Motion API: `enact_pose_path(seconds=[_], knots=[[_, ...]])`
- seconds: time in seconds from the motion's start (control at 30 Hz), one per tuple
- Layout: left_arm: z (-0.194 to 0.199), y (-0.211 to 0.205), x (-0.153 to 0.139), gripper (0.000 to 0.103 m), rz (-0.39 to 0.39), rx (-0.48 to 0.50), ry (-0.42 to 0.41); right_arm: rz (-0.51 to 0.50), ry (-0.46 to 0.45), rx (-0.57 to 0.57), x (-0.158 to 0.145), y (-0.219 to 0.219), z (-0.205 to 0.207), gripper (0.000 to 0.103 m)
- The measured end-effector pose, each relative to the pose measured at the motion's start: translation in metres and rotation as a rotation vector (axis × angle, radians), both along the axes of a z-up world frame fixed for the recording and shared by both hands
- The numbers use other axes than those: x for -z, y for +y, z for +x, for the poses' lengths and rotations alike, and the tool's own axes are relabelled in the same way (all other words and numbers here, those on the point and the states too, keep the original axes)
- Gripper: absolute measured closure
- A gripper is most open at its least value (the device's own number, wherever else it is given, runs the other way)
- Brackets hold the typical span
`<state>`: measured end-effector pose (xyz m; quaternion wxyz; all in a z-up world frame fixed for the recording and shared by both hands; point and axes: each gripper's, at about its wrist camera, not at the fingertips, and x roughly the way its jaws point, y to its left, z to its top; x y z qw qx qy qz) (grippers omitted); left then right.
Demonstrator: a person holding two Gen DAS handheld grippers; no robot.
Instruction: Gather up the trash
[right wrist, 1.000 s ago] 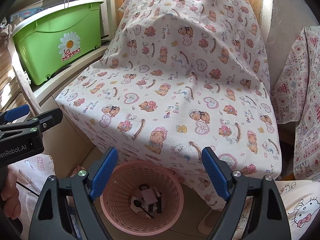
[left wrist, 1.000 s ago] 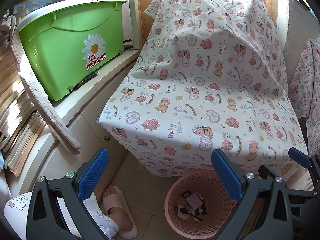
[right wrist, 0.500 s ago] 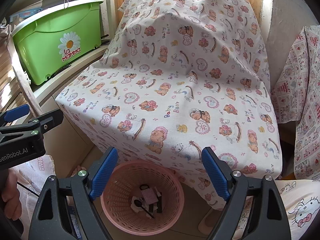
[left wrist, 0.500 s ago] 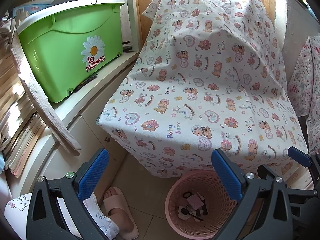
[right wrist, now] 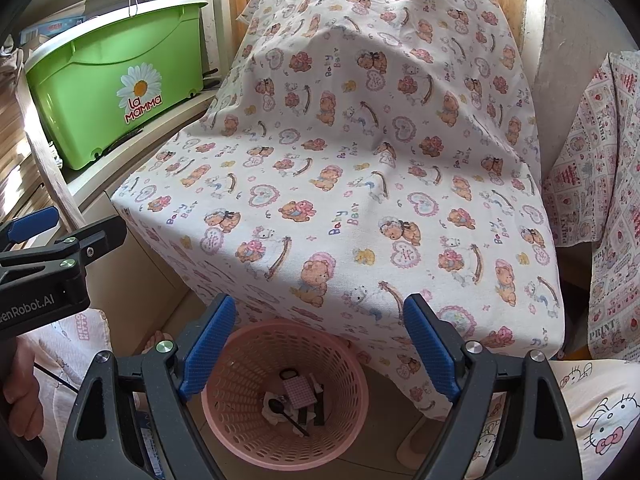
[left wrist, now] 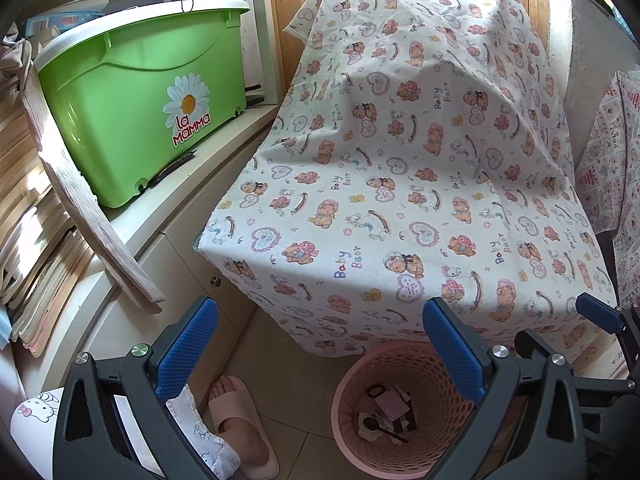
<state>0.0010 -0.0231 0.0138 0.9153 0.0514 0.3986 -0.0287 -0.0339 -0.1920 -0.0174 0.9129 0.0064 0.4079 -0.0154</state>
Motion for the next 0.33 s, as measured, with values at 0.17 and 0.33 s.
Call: enact_pose_path(seconds=[0.17,0.33], knots=[[-0.0003,0.0009,-0.0018,0.002,-0.001,0.003,-0.005,0.001,0.0,0.0,-0.0001,-0.0002,0.0002,0.016],[-0.0008,0.0018,-0.0033,0.002,-0.002,0.008,-0.01,0.002,0.0,-0.003,-0.0003,-0.001,0.0007,0.016]])
